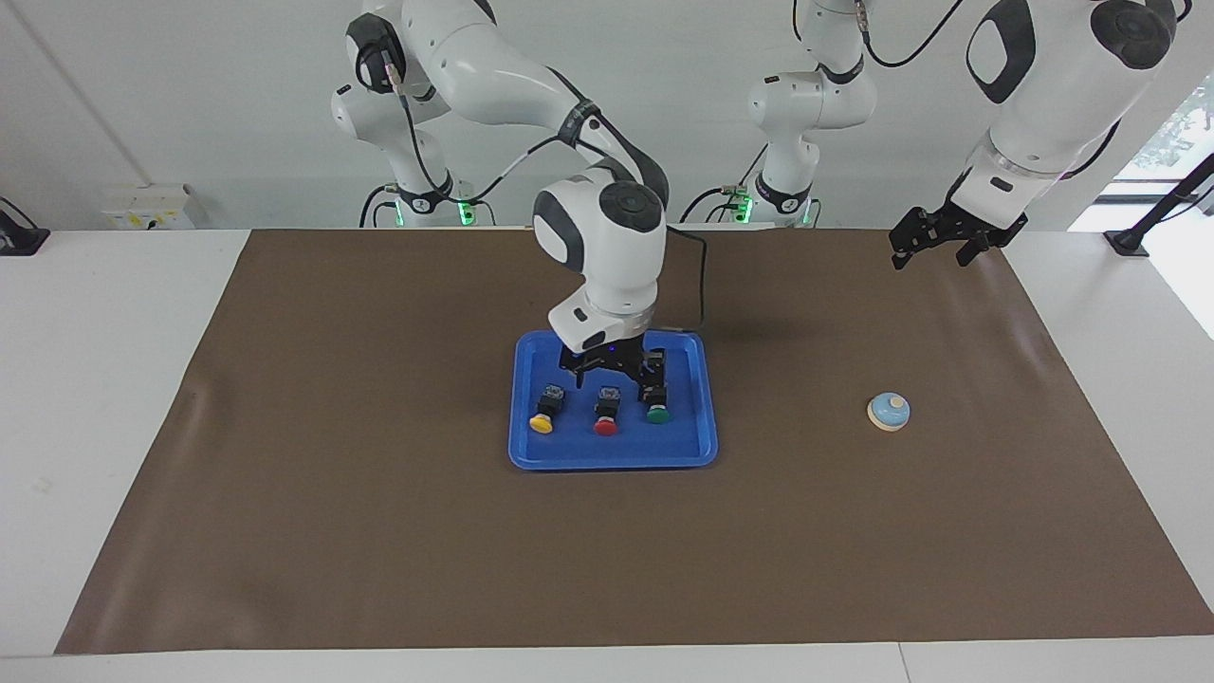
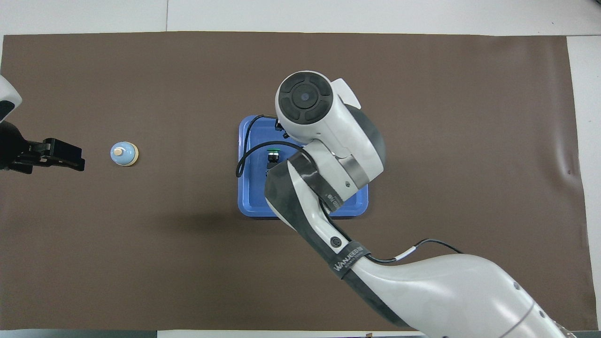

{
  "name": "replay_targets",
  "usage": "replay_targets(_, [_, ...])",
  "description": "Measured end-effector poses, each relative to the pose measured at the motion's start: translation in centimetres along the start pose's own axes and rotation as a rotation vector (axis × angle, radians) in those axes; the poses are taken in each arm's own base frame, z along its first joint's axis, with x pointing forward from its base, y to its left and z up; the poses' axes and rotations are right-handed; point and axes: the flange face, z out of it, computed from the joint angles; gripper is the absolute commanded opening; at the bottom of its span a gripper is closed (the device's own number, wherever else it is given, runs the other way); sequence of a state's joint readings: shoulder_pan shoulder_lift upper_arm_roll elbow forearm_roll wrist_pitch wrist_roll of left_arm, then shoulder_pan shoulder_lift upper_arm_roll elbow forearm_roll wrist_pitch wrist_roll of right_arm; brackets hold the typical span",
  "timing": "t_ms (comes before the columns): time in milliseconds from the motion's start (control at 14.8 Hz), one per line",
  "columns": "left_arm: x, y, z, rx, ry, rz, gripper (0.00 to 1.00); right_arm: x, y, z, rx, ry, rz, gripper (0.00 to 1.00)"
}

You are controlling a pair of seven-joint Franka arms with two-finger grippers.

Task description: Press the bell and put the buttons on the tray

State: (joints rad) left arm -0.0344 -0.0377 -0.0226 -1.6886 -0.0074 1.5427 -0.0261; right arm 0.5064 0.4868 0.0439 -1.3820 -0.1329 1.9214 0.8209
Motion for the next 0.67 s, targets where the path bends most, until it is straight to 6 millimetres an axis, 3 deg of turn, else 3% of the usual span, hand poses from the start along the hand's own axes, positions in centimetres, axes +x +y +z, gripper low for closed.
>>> replay_targets(135, [0.0,0.0,0.0,0.000,0.000,0.000,1.00,2.2,6.2,-4.6,-0.011,0.006,-0.048,1.00])
replay_targets(337, [0.0,0.0,0.0,0.000,0.000,0.000,1.00,3.7,15.4,-10.5,-0.049,-0.024,-0.117,1.00])
replay_targets(539, [0.0,0.0,0.0,0.000,0.000,0.000,1.00,4.3,22.4,-13.5,-0.071,-0.059,-0.177,1.00])
replay_targets(674, [0.0,0.0,0.0,0.000,0.000,0.000,1.00,4.4,25.7,-14.6,-0.076,-0.069,-0.209,1.00])
